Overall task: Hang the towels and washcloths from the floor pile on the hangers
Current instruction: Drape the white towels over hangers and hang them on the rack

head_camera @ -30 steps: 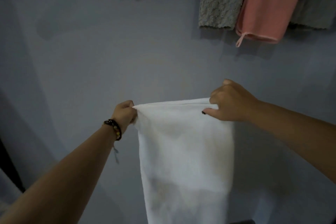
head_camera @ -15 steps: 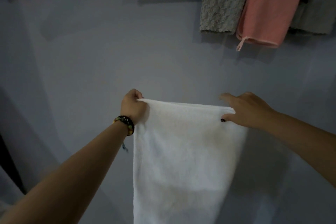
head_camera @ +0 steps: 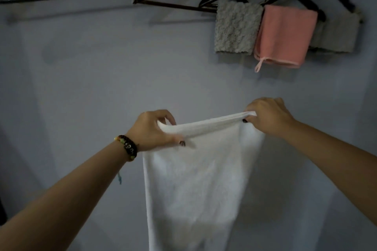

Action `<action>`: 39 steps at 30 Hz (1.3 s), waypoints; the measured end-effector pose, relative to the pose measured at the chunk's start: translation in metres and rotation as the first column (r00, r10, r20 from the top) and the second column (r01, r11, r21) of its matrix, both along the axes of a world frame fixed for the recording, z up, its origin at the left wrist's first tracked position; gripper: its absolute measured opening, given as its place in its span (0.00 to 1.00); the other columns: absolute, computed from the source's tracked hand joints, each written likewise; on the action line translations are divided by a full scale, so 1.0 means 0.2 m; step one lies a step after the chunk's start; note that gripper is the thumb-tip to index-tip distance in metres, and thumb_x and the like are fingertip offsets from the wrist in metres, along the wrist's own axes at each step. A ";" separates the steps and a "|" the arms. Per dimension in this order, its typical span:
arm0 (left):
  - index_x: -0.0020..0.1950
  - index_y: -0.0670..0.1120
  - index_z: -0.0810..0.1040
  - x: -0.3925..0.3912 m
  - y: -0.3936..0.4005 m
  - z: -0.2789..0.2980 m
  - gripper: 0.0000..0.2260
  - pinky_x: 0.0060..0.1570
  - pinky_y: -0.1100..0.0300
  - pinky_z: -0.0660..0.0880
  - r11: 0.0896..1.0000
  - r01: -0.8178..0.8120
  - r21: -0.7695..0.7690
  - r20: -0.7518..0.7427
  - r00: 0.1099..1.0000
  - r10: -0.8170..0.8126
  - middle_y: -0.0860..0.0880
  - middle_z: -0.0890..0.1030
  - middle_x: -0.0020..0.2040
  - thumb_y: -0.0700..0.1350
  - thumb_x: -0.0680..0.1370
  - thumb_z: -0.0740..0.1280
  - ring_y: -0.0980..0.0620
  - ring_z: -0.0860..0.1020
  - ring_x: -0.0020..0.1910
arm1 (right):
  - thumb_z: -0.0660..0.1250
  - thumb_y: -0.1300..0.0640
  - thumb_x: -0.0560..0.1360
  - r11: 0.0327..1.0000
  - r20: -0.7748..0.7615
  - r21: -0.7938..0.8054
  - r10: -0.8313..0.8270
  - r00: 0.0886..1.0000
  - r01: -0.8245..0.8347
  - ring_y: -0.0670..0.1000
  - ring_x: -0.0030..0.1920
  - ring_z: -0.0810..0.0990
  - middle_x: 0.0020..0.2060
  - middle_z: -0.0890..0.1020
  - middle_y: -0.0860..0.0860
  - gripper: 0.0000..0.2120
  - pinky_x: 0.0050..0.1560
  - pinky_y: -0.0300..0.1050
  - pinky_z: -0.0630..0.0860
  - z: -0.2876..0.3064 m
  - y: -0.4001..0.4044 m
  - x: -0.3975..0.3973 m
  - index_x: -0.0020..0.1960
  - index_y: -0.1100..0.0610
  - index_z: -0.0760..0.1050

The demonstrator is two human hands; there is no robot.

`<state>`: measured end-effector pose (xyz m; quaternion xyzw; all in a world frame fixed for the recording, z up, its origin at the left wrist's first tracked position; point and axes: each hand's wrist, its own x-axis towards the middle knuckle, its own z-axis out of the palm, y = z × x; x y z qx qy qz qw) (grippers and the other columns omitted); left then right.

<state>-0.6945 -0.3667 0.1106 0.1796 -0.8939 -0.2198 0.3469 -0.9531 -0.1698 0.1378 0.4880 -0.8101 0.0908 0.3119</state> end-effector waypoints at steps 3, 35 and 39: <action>0.34 0.54 0.78 0.02 -0.04 0.06 0.12 0.33 0.66 0.70 0.993 -0.071 -0.094 0.223 0.971 0.090 0.54 0.79 0.34 0.57 0.64 0.78 0.58 0.76 0.35 | 0.66 0.53 0.75 0.999 -0.052 -0.026 0.033 0.998 -0.034 0.54 0.54 0.75 0.45 0.80 0.48 0.06 0.47 0.48 0.62 0.04 0.01 -0.02 0.47 0.51 0.82; 0.48 0.45 0.74 -0.19 0.11 0.45 0.07 0.31 0.72 0.64 0.923 -0.385 0.022 -0.573 0.751 0.327 0.55 0.74 0.37 0.49 0.80 0.63 0.61 0.71 0.35 | 0.73 0.64 0.70 0.710 0.677 -0.703 0.688 0.263 -0.048 0.46 0.39 0.82 0.43 0.84 0.52 0.10 0.37 0.37 0.79 0.06 0.10 -0.22 0.50 0.58 0.80; 0.48 0.46 0.73 -0.17 0.01 0.60 0.08 0.32 0.69 0.63 0.914 -0.406 -0.013 -0.573 0.752 0.326 0.55 0.73 0.37 0.50 0.79 0.63 0.60 0.71 0.35 | 0.73 0.65 0.70 0.702 0.660 -0.704 0.704 0.262 -0.113 0.45 0.39 0.83 0.46 0.85 0.53 0.10 0.37 0.38 0.81 0.18 0.01 -0.25 0.50 0.57 0.80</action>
